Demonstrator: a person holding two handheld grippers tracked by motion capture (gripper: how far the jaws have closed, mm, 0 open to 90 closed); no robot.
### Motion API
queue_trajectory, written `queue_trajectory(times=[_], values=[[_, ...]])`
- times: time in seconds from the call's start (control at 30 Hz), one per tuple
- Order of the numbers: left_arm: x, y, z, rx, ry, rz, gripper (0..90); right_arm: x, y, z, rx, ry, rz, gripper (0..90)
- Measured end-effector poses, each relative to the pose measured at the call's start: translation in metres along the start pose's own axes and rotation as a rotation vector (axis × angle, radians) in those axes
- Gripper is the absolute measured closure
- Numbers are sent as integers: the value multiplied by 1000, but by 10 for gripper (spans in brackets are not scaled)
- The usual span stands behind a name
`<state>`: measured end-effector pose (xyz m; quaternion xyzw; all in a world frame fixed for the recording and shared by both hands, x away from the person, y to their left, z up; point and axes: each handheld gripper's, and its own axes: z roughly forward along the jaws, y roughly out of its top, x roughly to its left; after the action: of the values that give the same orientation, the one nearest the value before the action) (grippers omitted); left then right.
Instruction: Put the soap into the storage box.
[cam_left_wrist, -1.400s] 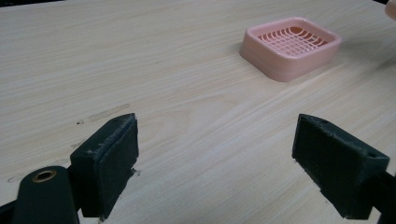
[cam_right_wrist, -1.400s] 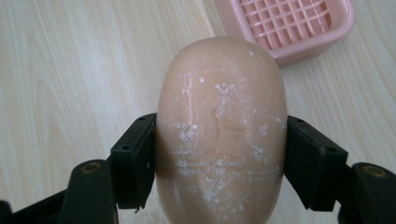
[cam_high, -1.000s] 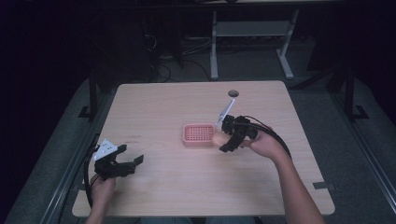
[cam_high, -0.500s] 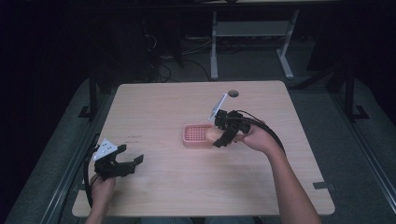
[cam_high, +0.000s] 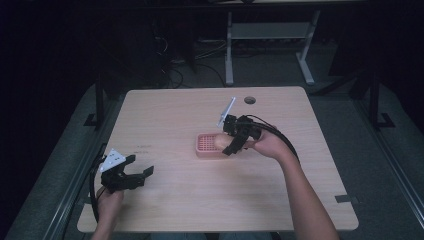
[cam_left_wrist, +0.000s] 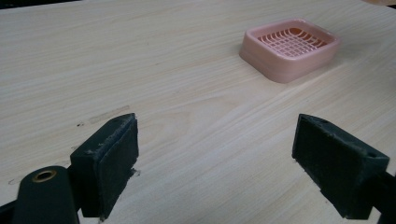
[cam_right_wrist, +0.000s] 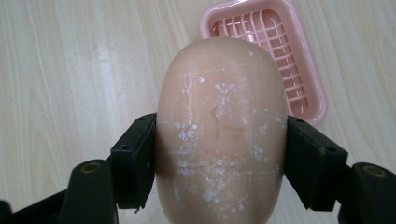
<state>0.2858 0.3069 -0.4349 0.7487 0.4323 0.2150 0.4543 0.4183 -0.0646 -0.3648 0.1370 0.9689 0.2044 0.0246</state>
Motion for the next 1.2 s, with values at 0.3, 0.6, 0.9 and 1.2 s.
queue_trajectory(times=[0.3, 0.6, 0.9, 1.2], values=[[0, 0, 0, -2, -1, 1, 142, -7, 10, -1, 4, -2, -8, 317], [0, 0, 0, -3, -1, 0, 143, -14, 19, 1, -9, 11, -8, 317], [0, 0, 0, -6, -2, 0, 142, -21, 28, 3, 8, 14, -5, 317], [0, 0, 0, -3, -1, 0, 142, -26, 38, 10, -2, 11, -11, 317]])
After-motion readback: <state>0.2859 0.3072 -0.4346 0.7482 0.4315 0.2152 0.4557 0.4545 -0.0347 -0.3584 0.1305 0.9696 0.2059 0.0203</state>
